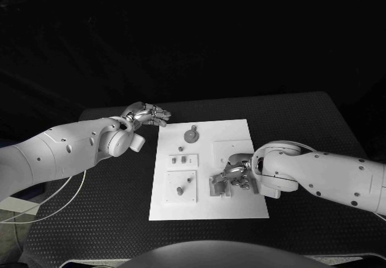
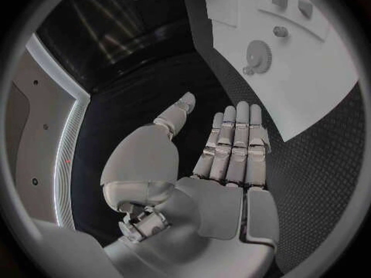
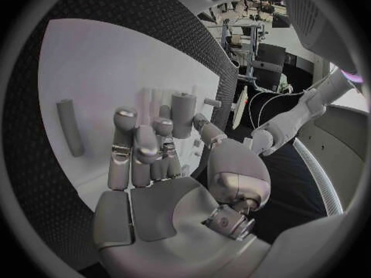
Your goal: Assemble the parts on the task board
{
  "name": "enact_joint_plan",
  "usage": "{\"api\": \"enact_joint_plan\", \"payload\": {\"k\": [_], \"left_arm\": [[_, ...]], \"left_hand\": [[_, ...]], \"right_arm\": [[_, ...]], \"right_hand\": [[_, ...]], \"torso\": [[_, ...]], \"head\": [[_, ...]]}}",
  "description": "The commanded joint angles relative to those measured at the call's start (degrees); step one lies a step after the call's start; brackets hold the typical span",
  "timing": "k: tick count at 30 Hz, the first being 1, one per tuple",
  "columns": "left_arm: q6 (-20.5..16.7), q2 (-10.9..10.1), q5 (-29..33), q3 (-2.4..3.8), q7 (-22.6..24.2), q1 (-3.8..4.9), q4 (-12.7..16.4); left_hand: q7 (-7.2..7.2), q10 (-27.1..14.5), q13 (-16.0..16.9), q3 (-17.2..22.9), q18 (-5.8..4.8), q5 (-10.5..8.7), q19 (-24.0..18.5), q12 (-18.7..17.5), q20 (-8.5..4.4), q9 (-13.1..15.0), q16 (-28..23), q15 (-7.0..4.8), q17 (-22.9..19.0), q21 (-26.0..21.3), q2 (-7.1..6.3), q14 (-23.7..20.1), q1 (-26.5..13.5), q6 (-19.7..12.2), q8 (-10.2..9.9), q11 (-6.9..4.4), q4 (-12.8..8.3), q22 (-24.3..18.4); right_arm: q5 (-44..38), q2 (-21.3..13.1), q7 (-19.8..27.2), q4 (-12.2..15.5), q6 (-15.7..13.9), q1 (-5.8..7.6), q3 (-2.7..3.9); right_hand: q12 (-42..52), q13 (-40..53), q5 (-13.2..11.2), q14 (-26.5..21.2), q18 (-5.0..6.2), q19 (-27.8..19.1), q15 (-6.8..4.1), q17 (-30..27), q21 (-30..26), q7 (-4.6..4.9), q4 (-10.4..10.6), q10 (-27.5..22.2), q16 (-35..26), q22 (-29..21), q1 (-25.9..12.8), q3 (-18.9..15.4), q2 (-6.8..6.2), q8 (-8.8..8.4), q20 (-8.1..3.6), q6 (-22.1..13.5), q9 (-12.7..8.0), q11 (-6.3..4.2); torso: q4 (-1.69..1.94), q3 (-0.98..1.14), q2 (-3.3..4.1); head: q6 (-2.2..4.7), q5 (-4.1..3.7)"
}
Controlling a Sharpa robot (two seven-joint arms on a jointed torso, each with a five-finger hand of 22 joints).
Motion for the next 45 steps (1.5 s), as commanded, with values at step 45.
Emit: {"api": "enact_joint_plan", "payload": {"k": [45], "left_arm": [[0.82,-0.16,0.08,0.03,0.20,0.06,0.20]], "left_hand": [[-0.03,-0.29,-0.13,-0.17,0.35,-0.14,-0.20,0.23,0.13,-0.14,-0.46,0.32,0.31,0.37,-0.04,0.12,-0.68,-0.45,0.41,0.20,0.08,-0.16]], "right_arm": [[-1.07,0.04,0.70,-0.38,-1.39,-0.44,-0.41]], "right_hand": [[-0.46,0.25,0.23,-1.24,1.85,-0.62,0.55,0.11,-0.91,1.26,2.99,-1.89,-0.76,1.03,-2.25,3.27,-6.23,-1.75,0.19,-2.40,-0.22,1.37]], "torso": [[-0.01,-0.01,-0.01]], "head": [[-0.42,0.21]]}}
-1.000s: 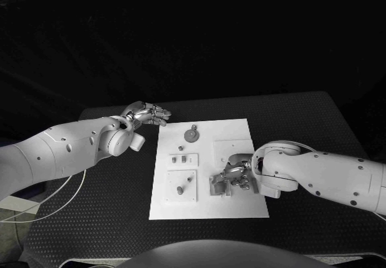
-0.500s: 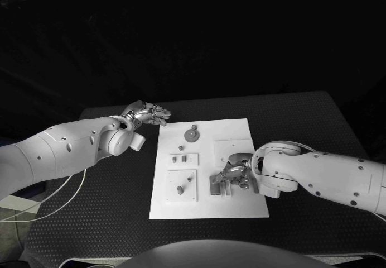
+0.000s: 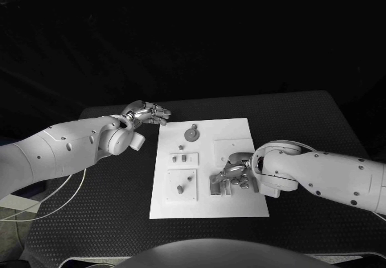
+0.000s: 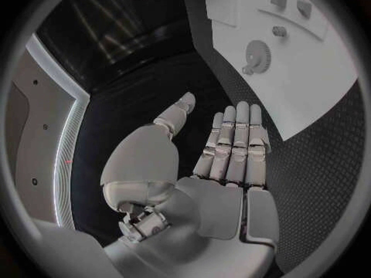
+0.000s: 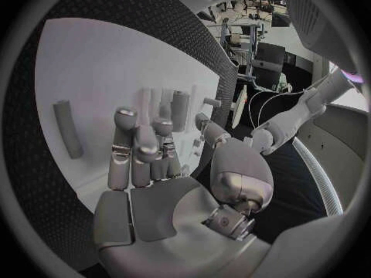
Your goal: Assemble the parts on the task board
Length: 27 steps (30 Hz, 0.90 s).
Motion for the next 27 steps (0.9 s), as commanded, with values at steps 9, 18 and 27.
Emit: {"api": "enact_joint_plan", "payload": {"k": [9,18,27], "left_arm": [[0.72,-0.03,0.08,0.03,0.40,0.06,0.14],[0.67,-0.08,0.08,0.03,0.37,0.06,0.17],[0.72,-0.03,-0.04,0.03,0.25,0.06,0.20]], "left_hand": [[-0.03,-0.29,-0.10,-0.17,0.35,-0.14,-0.20,0.23,0.14,-0.10,-0.29,0.33,0.14,0.37,-0.03,0.13,-0.69,-0.45,0.24,0.20,0.09,-0.08],[-0.04,-0.29,-0.11,-0.17,0.35,-0.14,-0.21,0.23,0.14,-0.11,-0.33,0.33,0.19,0.38,-0.04,0.13,-0.71,-0.45,0.25,0.21,0.09,-0.09],[-0.03,-0.28,-0.13,-0.17,0.36,-0.14,-0.19,0.24,0.14,-0.12,-0.36,0.33,0.25,0.40,-0.05,0.17,-0.76,-0.43,0.27,0.23,0.12,-0.10]], "right_arm": [[-6.11,-3.39,1.71,3.19,-2.68,-0.24,-0.14],[-9.59,-7.57,0.47,4.26,-2.69,2.21,1.47],[-13.31,-11.30,-0.13,4.62,3.64,4.12,1.80]], "right_hand": [[0.11,0.10,0.22,-0.21,1.70,0.07,-0.07,0.14,0.05,0.56,-1.66,-0.19,-0.19,1.11,2.55,0.31,0.08,0.14,-0.15,-0.77,0.34,-0.12],[0.26,0.02,0.22,0.15,1.70,0.41,-0.22,0.09,0.16,0.38,-2.16,0.24,-0.19,1.08,2.89,-0.03,0.15,0.47,-0.14,-0.19,0.58,-0.29],[0.50,-0.42,0.21,1.14,1.70,1.17,-0.97,0.38,0.73,-0.57,-3.07,2.00,0.28,1.20,3.25,-0.65,2.08,2.10,-0.05,2.45,1.74,-1.16]], "torso": [[-0.02,0.04,-0.02],[-0.03,0.01,-0.03],[-0.06,0.05,-0.01]], "head": [[0.08,0.02],[0.37,-0.29],[0.59,-0.77]]}}
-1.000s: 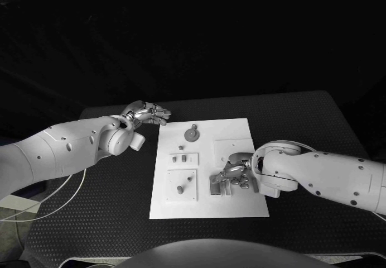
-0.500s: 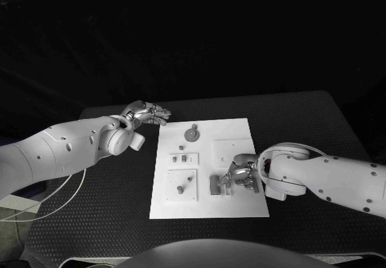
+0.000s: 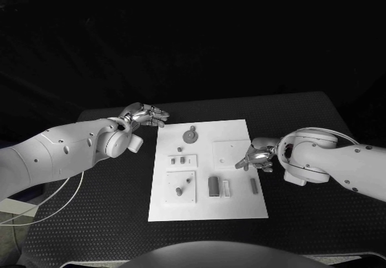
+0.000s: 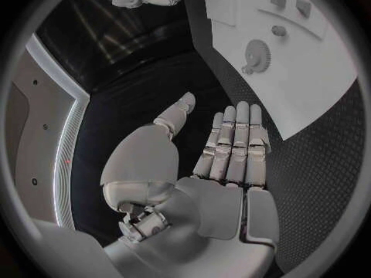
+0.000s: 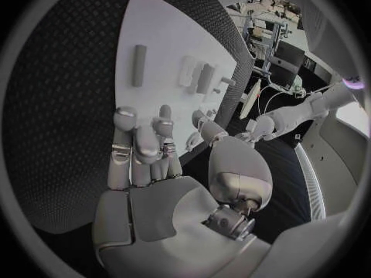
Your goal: Assemble the parts on the task board
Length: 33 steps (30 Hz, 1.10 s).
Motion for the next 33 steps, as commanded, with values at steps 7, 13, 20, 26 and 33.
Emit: {"api": "enact_joint_plan", "payload": {"k": [7,13,20,26,33], "left_arm": [[0.62,-0.12,-0.10,0.02,0.21,0.07,0.25],[0.70,-0.01,-0.10,0.02,0.22,0.07,0.29],[0.71,-0.10,-0.10,0.01,0.21,0.07,0.31],[0.79,-0.03,-0.10,0.01,0.17,0.07,0.30],[0.89,-0.07,-0.10,0.01,0.15,0.07,0.31]], "left_hand": [[-0.03,-0.23,-0.09,-0.18,0.37,-0.14,-0.15,0.26,0.13,-0.09,-0.36,0.30,0.16,0.43,-0.06,0.25,-0.80,-0.41,0.31,0.25,0.15,-0.06],[-0.03,-0.22,-0.09,-0.18,0.38,-0.14,-0.12,0.27,0.12,-0.10,-0.37,0.29,0.22,0.45,-0.08,0.30,-0.84,-0.40,0.32,0.25,0.17,-0.06],[-0.03,-0.21,-0.10,-0.18,0.38,-0.14,-0.10,0.27,0.12,-0.10,-0.39,0.28,0.26,0.46,-0.08,0.32,-0.87,-0.39,0.33,0.25,0.19,-0.06],[-0.03,-0.21,-0.11,-0.19,0.38,-0.14,-0.10,0.27,0.11,-0.11,-0.40,0.28,0.29,0.46,-0.08,0.33,-0.90,-0.39,0.34,0.25,0.21,-0.06],[-0.03,-0.22,-0.12,-0.18,0.39,-0.14,-0.09,0.26,0.11,-0.12,-0.43,0.27,0.34,0.46,-0.07,0.35,-0.93,-0.40,0.34,0.25,0.24,-0.07]], "right_arm": [[-8.37,-2.29,-1.48,-0.47,10.42,0.43,-0.09],[-9.22,-3.49,-1.60,0.38,12.65,0.41,-0.43],[-9.34,-3.83,-1.67,0.29,13.00,0.29,-1.16],[-9.52,-2.47,-1.71,-0.06,11.68,-0.98,-1.43],[-9.51,-1.21,-1.69,-0.73,11.84,-1.95,-1.47]], "right_hand": [[0.20,-0.24,0.21,0.24,1.66,0.25,-0.54,0.34,0.43,-0.15,-0.79,0.81,0.39,1.22,-0.34,-0.49,2.19,0.38,0.14,0.63,0.44,-0.10],[0.12,-0.32,0.20,0.21,1.66,0.15,-0.54,0.30,0.46,-0.16,-0.61,0.86,0.37,1.21,-0.88,-0.68,2.63,0.36,0.22,0.63,0.52,-0.11],[0.08,-0.35,0.20,0.20,1.66,0.09,-0.54,0.28,0.47,-0.17,-0.55,0.88,0.35,1.21,-1.10,-0.76,2.72,0.38,0.27,0.71,0.56,-0.12],[0.02,-0.39,0.20,0.08,1.66,0.01,-0.54,0.05,0.48,-0.17,-0.49,0.88,0.27,1.21,-1.36,-0.86,2.56,0.35,0.32,0.71,0.57,-0.12],[-0.01,-0.42,0.21,0.05,1.66,-0.03,-0.54,0.02,0.47,-0.17,-0.53,0.88,0.23,1.20,-1.37,-0.84,2.48,0.32,0.32,0.68,0.57,-0.12]], "torso": [[-0.02,-0.03,0.02],[0.07,0.00,0.03],[0.02,-0.06,0.03],[0.11,-0.05,0.03],[0.17,-0.03,0.05]], "head": [[0.18,-0.65],[0.23,-0.78],[0.35,-0.97],[0.24,-0.95],[0.08,-0.89]]}}
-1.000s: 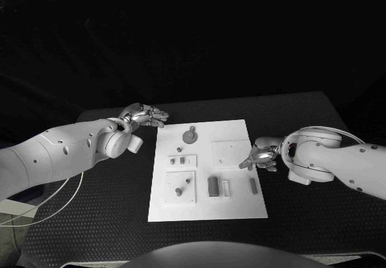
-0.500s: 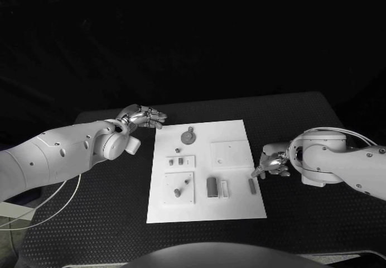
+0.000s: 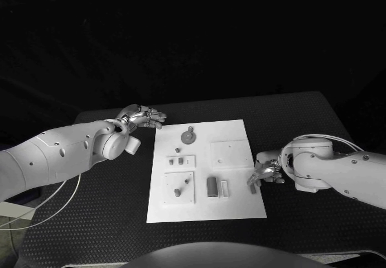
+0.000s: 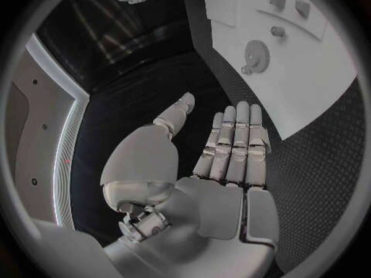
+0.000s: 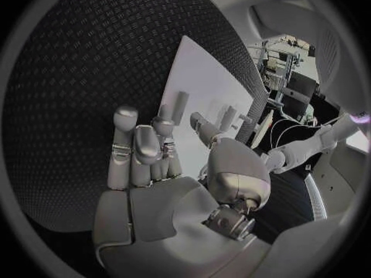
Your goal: Assemble the parts on the task board
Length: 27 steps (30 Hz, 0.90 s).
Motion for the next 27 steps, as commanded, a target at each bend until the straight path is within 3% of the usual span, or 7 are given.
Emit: {"api": "enact_joint_plan", "payload": {"k": [1,16,22,27], "left_arm": [[0.81,0.02,-0.05,0.03,0.27,0.06,0.10],[0.98,-0.01,-0.06,0.03,0.11,0.06,0.11],[1.00,-0.04,-0.08,0.03,0.10,0.06,0.11],[1.00,-0.12,-0.08,0.03,0.09,0.06,0.11]], "left_hand": [[-0.03,-0.22,-0.08,-0.18,0.39,-0.14,-0.09,0.26,0.10,-0.07,-0.21,0.07,0.07,0.25,-0.05,0.15,-0.50,-0.41,0.35,0.26,0.24,-0.08],[-0.02,-0.25,-0.11,-0.21,0.38,-0.16,-0.11,0.25,0.11,-0.10,-0.29,0.07,0.16,0.24,-0.07,0.14,-0.61,-0.43,0.35,0.27,0.29,-0.10],[-0.02,-0.25,-0.12,-0.22,0.38,-0.16,-0.12,0.25,0.11,-0.10,-0.32,0.07,0.19,0.23,-0.08,0.14,-0.63,-0.43,0.36,0.27,0.29,-0.11],[-0.02,-0.25,-0.12,-0.22,0.38,-0.17,-0.12,0.25,0.11,-0.11,-0.35,0.07,0.22,0.23,-0.08,0.14,-0.64,-0.43,0.36,0.27,0.29,-0.11]], "right_arm": [[-0.84,0.01,-0.12,-0.33,0.98,-0.23,-0.03],[-1.65,1.72,-0.21,-2.06,1.18,-0.52,-0.32],[-3.11,3.30,-0.21,-3.30,1.14,-1.95,-0.43],[-7.10,4.05,-0.16,-3.26,2.31,-2.83,-0.64]], "right_hand": [[-0.01,-0.07,0.21,-0.20,1.60,-0.03,-0.23,-0.06,0.24,0.05,-0.07,0.38,-0.02,1.20,-0.31,-0.36,-0.06,0.31,0.29,0.30,0.09,-0.04],[-0.08,-0.12,0.21,-0.21,1.60,-0.11,-0.23,-0.10,0.30,0.05,-0.63,0.40,-0.05,1.20,0.17,-0.09,0.23,0.25,0.29,0.29,0.13,-0.04],[-0.08,-0.13,0.21,-0.19,1.60,-0.12,-0.23,-0.09,0.43,0.05,-1.44,0.45,-0.03,1.22,0.65,-0.03,0.72,0.22,0.30,0.35,0.20,-0.04],[-0.09,-0.13,0.21,-0.16,1.60,-0.16,-0.21,-0.12,0.61,0.07,-3.80,0.50,-0.02,1.21,2.36,0.20,1.47,0.13,0.33,0.36,0.32,-0.03]], "torso": [[-0.01,-0.01,0.01],[-0.08,0.02,-0.01],[-0.01,0.04,0.00],[-0.06,0.04,-0.01]], "head": [[-0.15,0.09],[-0.31,0.13],[-0.55,0.25],[-0.72,0.35]]}}
